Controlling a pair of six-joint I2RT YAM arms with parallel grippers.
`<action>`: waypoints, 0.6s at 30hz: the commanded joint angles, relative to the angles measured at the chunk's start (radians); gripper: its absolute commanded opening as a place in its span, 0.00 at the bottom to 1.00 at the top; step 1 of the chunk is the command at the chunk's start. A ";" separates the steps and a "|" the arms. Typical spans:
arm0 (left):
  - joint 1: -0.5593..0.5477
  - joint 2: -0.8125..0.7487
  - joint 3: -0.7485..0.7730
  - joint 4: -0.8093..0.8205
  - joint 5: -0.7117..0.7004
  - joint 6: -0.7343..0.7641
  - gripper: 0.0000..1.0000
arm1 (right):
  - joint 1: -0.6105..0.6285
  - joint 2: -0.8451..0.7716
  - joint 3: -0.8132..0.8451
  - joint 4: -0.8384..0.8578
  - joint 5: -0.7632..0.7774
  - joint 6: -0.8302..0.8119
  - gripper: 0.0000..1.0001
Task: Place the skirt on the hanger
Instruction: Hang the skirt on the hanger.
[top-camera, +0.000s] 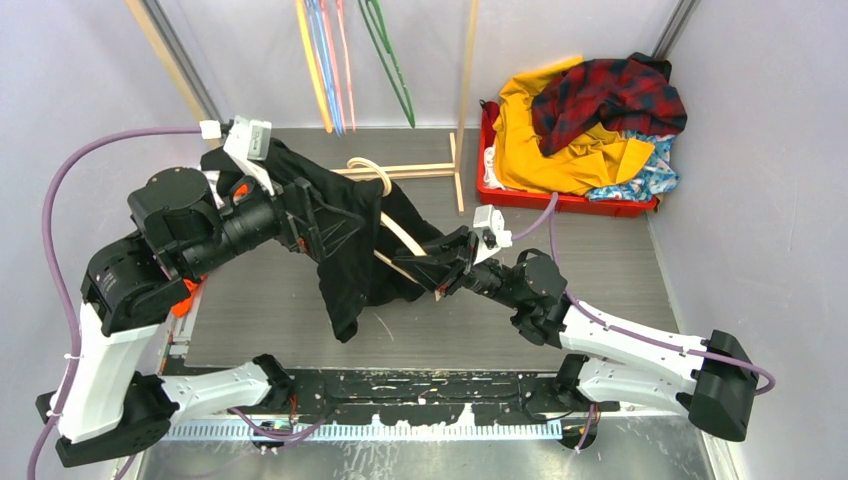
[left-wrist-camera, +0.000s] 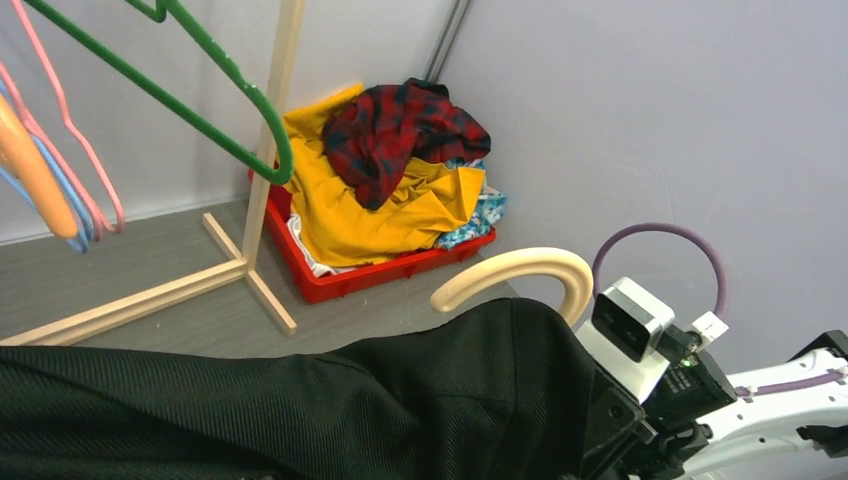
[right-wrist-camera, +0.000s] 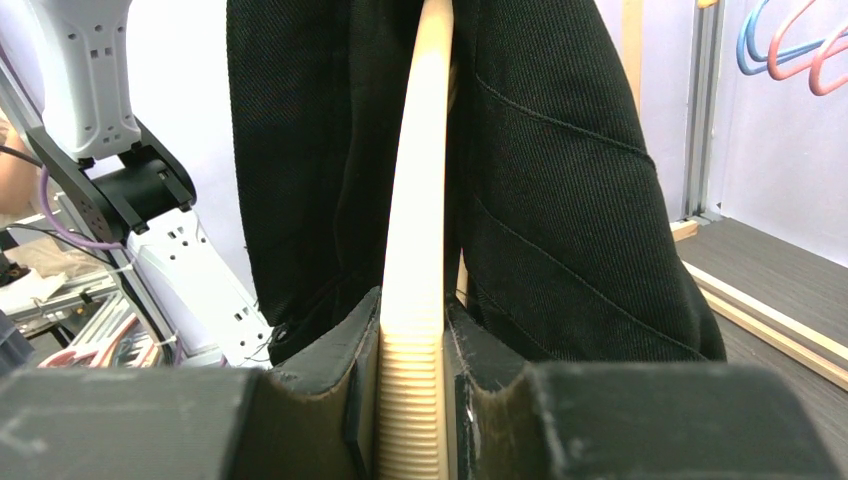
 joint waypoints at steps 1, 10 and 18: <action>-0.005 -0.019 0.031 0.026 0.087 -0.025 0.99 | 0.003 -0.016 0.051 0.117 0.010 -0.004 0.01; -0.005 -0.066 0.021 -0.028 0.212 0.139 0.99 | 0.002 -0.068 0.056 0.034 0.001 -0.011 0.02; -0.005 -0.081 0.002 -0.025 0.257 0.162 0.99 | 0.003 -0.116 0.033 -0.011 0.012 -0.024 0.02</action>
